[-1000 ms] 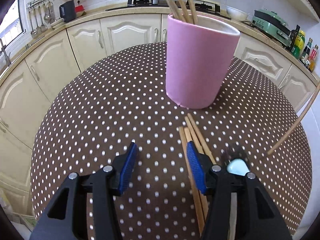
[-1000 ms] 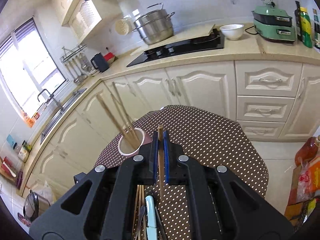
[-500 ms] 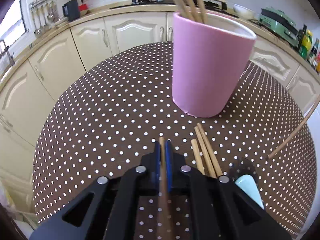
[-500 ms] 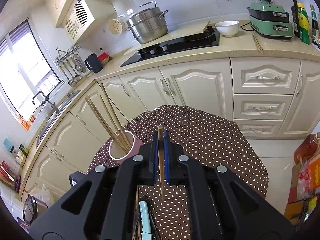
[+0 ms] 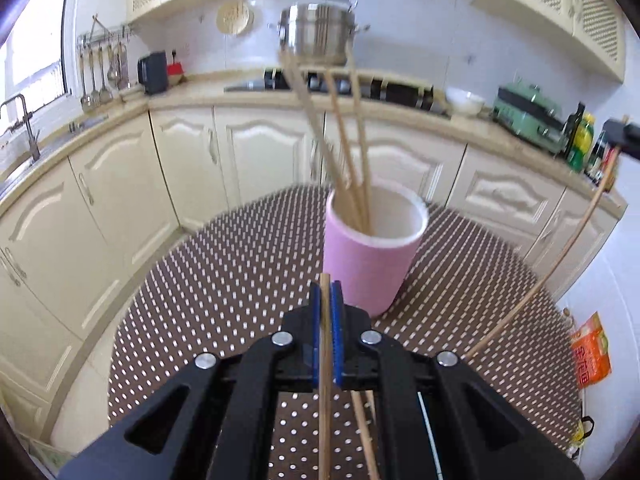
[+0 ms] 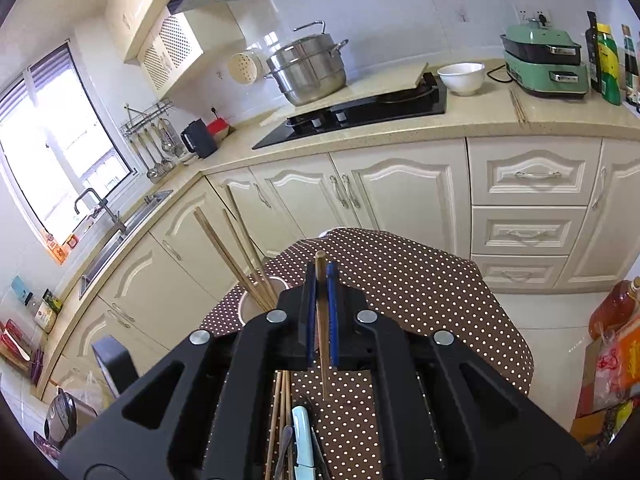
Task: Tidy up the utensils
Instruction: 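Raise both held chopsticks upright and carry them above the pink cup, then lower the chopsticks into the pink cup and open both tools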
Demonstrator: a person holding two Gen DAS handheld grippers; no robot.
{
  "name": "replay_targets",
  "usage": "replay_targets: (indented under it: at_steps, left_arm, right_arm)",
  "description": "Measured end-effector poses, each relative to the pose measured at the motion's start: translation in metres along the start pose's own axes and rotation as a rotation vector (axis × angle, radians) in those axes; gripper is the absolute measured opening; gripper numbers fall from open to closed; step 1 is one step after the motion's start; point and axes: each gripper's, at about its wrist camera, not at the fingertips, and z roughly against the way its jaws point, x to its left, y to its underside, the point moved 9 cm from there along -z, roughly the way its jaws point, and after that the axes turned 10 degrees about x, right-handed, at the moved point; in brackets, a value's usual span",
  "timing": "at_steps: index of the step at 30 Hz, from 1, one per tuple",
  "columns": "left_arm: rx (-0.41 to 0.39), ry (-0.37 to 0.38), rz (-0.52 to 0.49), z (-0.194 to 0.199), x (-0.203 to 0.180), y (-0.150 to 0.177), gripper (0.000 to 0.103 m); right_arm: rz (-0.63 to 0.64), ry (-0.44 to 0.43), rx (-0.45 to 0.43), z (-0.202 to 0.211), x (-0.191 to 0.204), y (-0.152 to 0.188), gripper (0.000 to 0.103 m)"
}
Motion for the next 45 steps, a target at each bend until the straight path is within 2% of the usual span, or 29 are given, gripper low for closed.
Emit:
replay_targets:
  at_steps: [10, 18, 30, 34, 37, 40, 45]
  left_arm:
    - [-0.195, 0.001, -0.028, 0.078, -0.026, -0.049, 0.005]
    - [-0.327, -0.004, -0.029, 0.129, -0.035, -0.086, 0.005]
    - [-0.466, 0.014, 0.005, 0.181, -0.035, -0.137, 0.005]
    - [-0.468, 0.041, 0.041, 0.177, -0.029, -0.15, 0.005]
    - [-0.456, 0.042, 0.049, 0.165, -0.025, -0.154, 0.005]
    - [-0.423, 0.05, 0.054, 0.144, -0.022, -0.155, 0.005]
    - [-0.347, 0.036, 0.056, 0.101, -0.016, -0.149, 0.005]
  right_arm:
    - [0.01, 0.005, -0.019, 0.007, 0.007, -0.013, 0.005]
    - [0.044, -0.008, -0.058, 0.016, 0.029, -0.034, 0.006]
    - [0.099, -0.035, -0.105, 0.017, 0.065, -0.075, 0.006]
    - [0.088, -0.04, -0.129, 0.012, 0.067, -0.086, 0.006]
    - [0.085, -0.048, -0.115, -0.001, 0.072, -0.09, 0.006]
    - [0.094, -0.012, -0.124, -0.017, 0.074, -0.093, 0.006]
    - [0.096, -0.002, -0.051, -0.058, 0.072, -0.084, 0.006]
